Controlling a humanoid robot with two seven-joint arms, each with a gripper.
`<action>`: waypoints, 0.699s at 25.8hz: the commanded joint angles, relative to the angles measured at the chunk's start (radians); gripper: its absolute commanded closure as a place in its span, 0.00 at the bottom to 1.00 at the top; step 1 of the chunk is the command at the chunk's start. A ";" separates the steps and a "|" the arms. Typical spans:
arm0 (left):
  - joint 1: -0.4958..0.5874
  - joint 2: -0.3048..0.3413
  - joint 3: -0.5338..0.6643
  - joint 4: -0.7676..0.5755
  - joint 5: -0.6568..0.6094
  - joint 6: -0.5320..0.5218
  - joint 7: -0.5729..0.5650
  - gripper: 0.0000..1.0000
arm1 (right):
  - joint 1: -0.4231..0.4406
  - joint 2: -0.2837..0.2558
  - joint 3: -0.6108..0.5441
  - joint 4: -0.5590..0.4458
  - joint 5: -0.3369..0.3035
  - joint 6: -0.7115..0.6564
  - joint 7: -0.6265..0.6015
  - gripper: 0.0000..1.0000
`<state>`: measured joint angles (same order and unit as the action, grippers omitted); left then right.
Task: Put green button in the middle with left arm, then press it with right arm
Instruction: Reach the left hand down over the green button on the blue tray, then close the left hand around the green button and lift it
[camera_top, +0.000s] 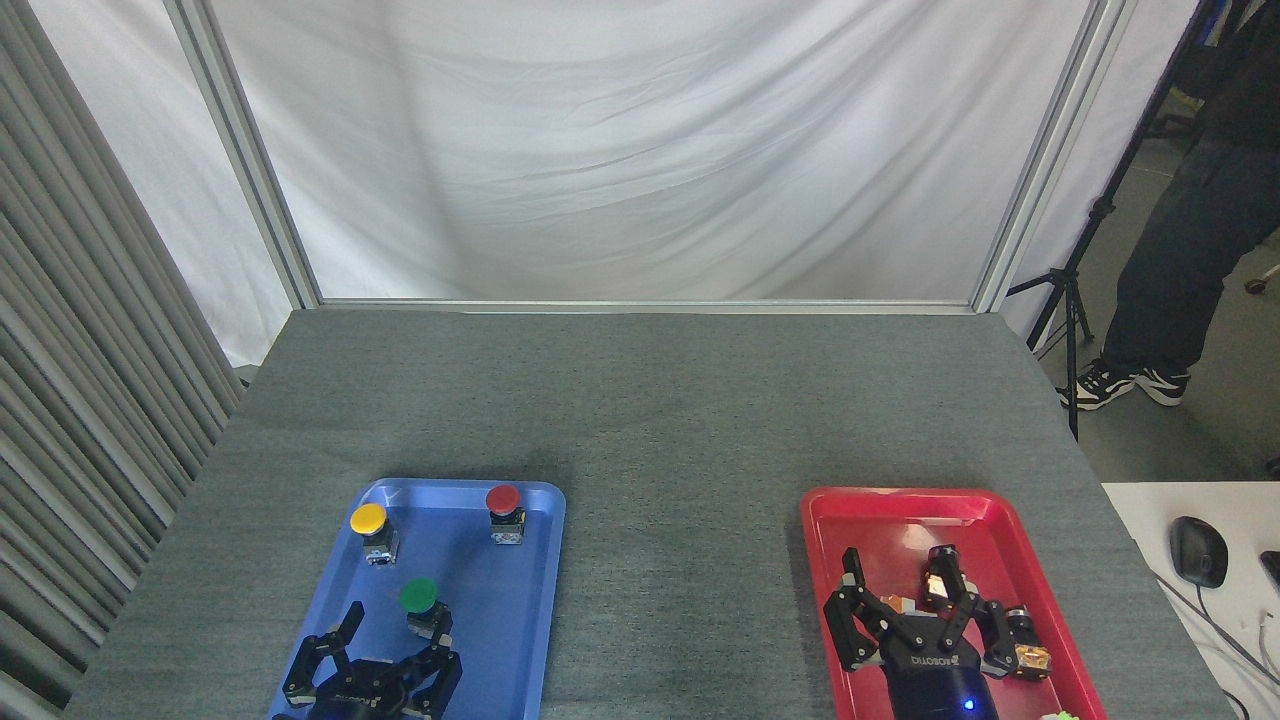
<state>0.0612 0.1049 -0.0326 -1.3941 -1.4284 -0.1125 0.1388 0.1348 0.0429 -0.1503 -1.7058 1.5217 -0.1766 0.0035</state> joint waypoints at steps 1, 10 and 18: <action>-0.017 -0.010 -0.012 0.035 -0.001 0.002 0.001 0.01 | -0.001 -0.002 0.000 0.000 0.000 0.000 -0.003 0.00; -0.090 -0.011 -0.013 0.165 -0.001 0.039 0.005 0.02 | -0.001 -0.005 0.000 0.000 0.000 -0.001 -0.003 0.00; -0.107 -0.016 -0.013 0.190 0.006 0.076 0.001 0.33 | 0.000 -0.006 0.000 0.000 0.000 -0.001 -0.003 0.00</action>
<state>-0.0421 0.0914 -0.0460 -1.2137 -1.4243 -0.0426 0.1419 0.1345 0.0372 -0.1503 -1.7058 1.5217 -0.1782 -0.0003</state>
